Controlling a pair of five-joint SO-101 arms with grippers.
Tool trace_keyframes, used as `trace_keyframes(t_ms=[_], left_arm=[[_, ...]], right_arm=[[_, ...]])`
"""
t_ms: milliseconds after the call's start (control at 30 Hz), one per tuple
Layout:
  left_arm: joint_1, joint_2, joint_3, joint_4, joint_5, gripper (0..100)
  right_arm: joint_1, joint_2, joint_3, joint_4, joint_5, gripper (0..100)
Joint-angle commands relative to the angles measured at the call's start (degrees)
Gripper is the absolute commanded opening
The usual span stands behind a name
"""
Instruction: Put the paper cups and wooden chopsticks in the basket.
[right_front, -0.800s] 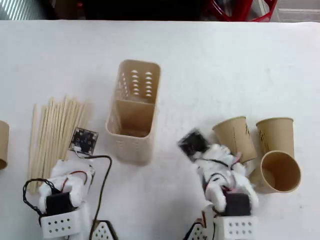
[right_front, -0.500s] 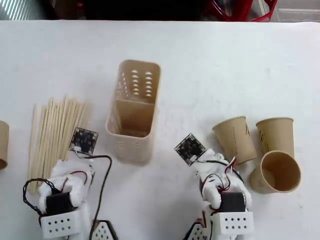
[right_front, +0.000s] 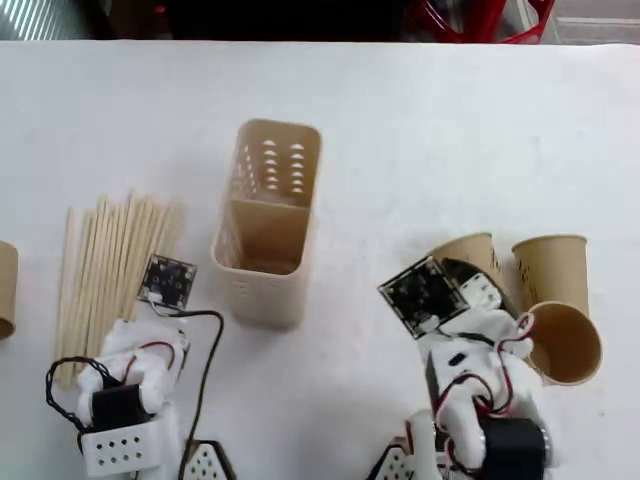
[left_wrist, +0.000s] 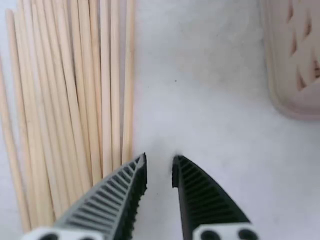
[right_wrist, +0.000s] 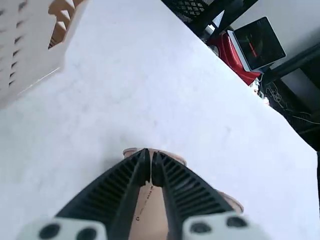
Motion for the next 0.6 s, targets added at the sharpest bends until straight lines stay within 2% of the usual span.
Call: trace_keyframes(t_ms=[0,167,367,467,567], left_arm=[[-0.31,-0.4,-0.09,0.26,-0.35,10],[-0.31,-0.4,-0.09,0.26,-0.35,10],[-0.31,-0.4,-0.09,0.26,-0.35,10],[-0.31,-0.4,-0.09,0.26,-0.35,10],[-0.31,-0.4,-0.09,0.26,-0.35,10]], right_arm=[[5.05,12.53,-15.74,4.7,-0.7,2.2],[21.58,33.63,-33.05,10.86,-0.35,3.0],[35.38,47.78,-46.86,23.96,1.14,18.3],[44.35,49.71,-46.42,23.16,5.54,15.9],[49.1,50.86,-45.27,22.46,10.29,11.8]])
